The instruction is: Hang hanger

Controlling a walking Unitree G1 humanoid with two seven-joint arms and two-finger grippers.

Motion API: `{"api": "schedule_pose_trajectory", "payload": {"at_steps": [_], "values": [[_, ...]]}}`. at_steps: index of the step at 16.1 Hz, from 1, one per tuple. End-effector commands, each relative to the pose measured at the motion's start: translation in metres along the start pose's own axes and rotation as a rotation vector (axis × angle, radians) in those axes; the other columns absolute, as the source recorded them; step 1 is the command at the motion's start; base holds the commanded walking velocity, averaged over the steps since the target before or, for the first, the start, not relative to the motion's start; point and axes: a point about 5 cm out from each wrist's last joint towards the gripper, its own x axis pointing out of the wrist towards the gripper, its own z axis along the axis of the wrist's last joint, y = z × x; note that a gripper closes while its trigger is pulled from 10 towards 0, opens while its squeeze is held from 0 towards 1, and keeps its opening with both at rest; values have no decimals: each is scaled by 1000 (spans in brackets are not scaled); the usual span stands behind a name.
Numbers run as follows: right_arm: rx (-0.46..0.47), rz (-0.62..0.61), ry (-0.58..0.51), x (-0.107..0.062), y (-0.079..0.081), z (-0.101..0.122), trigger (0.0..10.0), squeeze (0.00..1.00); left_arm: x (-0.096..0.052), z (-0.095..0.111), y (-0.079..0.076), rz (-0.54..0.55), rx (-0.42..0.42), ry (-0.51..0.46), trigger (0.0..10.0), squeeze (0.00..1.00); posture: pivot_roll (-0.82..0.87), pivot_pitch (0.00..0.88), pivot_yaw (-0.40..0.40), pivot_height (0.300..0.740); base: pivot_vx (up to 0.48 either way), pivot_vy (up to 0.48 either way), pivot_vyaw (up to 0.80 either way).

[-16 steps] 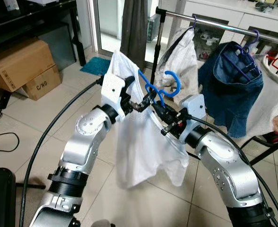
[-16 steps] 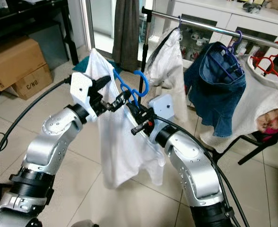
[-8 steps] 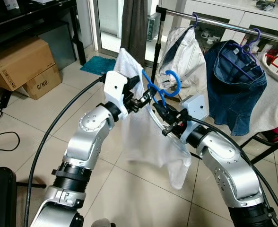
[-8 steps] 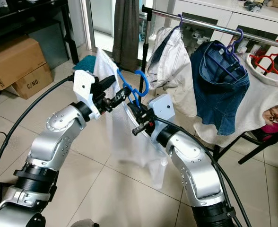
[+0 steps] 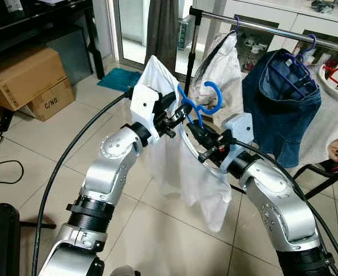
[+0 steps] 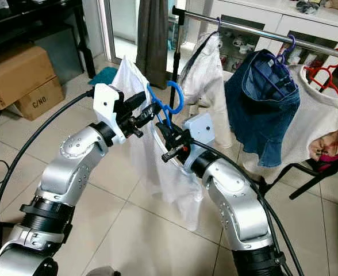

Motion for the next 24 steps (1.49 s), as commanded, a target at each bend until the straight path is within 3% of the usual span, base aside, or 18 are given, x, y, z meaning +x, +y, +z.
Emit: {"api": "schedule_pose_trajectory", "payload": {"at_steps": [1, 8, 13, 15, 17, 20, 24], "values": [[-36, 83, -141, 0, 9, 24, 0, 0, -12, -13, 25, 158, -9, 82, 0, 0, -47, 0, -55, 740, 0, 0, 0], [-51, 43, -86, 0, 2, 18, 0, 0, -18, -8, 28, 181, -37, 26, 0, 0, -46, 0, -52, 740, 0, 0, 0], [-100, -106, 77, -6, -19, -5, 0, 0, -47, 7, 31, 178, -36, -50, 0, 0, -34, 0, -33, 740, 0, 0, 0], [-106, -145, 107, -10, -27, -9, 0, 0, -56, 13, 31, 147, -58, -70, 0, 0, -30, 0, -28, 740, 0, 0, 0], [-97, -147, 83, -9, -27, -6, 0, 0, -61, 8, 29, 109, -54, -24, 0, 0, -30, 0, -22, 740, 0, 0, 0], [-88, -87, 23, -6, -18, 2, 0, 0, -57, -4, 36, 188, 0, 81, 0, 0, -30, 0, -21, 740, 0, 0, 0], [-29, -17, -34, 0, 0, 8, 0, 0, -36, -8, 46, 294, 33, 103, 0, 0, -40, 0, -18, 740, 0, 0, 0]]}}
